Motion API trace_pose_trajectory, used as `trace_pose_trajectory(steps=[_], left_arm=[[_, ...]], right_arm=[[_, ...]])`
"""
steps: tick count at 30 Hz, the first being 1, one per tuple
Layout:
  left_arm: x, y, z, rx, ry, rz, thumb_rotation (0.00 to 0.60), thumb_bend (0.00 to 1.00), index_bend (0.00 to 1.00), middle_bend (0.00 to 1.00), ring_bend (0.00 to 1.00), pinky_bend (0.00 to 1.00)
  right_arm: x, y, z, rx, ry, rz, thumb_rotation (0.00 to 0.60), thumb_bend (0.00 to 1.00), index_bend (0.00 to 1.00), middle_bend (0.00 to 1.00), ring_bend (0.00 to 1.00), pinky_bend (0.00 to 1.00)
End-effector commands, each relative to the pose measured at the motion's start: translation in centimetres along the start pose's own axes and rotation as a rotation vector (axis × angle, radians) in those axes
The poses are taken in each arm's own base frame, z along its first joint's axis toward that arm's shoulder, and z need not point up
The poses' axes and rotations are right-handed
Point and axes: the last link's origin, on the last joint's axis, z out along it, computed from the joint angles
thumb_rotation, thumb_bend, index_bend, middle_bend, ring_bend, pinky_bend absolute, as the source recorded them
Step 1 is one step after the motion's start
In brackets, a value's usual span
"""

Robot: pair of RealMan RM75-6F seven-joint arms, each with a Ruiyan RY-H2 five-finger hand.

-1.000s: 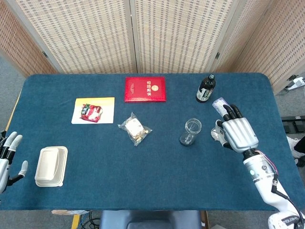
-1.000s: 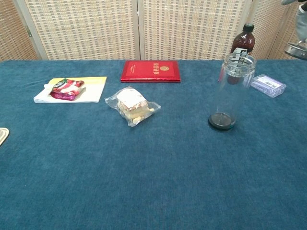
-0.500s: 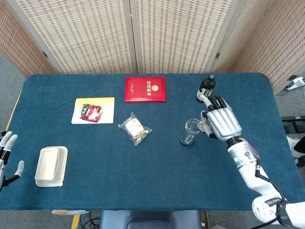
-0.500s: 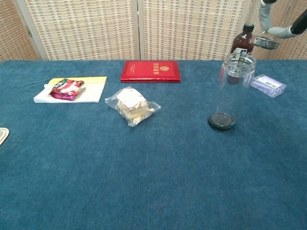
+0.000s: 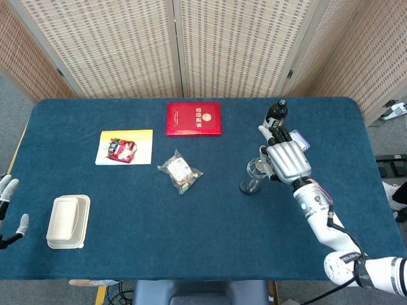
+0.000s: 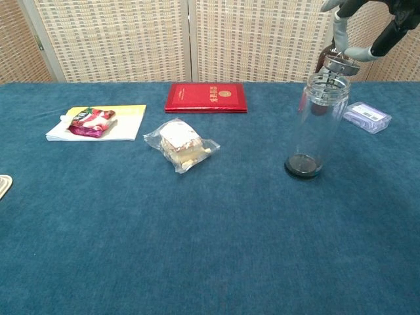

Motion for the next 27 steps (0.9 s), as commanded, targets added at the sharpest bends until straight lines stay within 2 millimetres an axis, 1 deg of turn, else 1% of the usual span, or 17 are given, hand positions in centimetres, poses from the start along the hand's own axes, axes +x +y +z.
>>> trace_pose_trajectory(steps=[1,8,27], left_arm=[[0.1,0.0,-0.1,0.000,0.004,-0.002,0.600,0.42,0.00,0.00,0.00,0.01],[0.3,-0.2,-0.1,0.002,0.007,-0.007,0.600,0.42,0.00,0.00,0.00,0.01],[0.3,-0.3,-0.1,0.008,0.010,-0.003,0.600,0.42,0.00,0.00,0.00,0.01]], right_arm=[[-0.2,-0.2,0.3,0.004,-0.005,-0.005,0.600,0.51,0.58,0.02,0.00,0.00],[-0.5,-0.5,0.9,0.006,-0.013,-0.007,0.600,0.51,0.58,0.02,0.00,0.00],[-1.1,0.3,1.4,-0.009,-0.036,-0.004,0.600,0.50,0.58,0.02,0.00,0.00]])
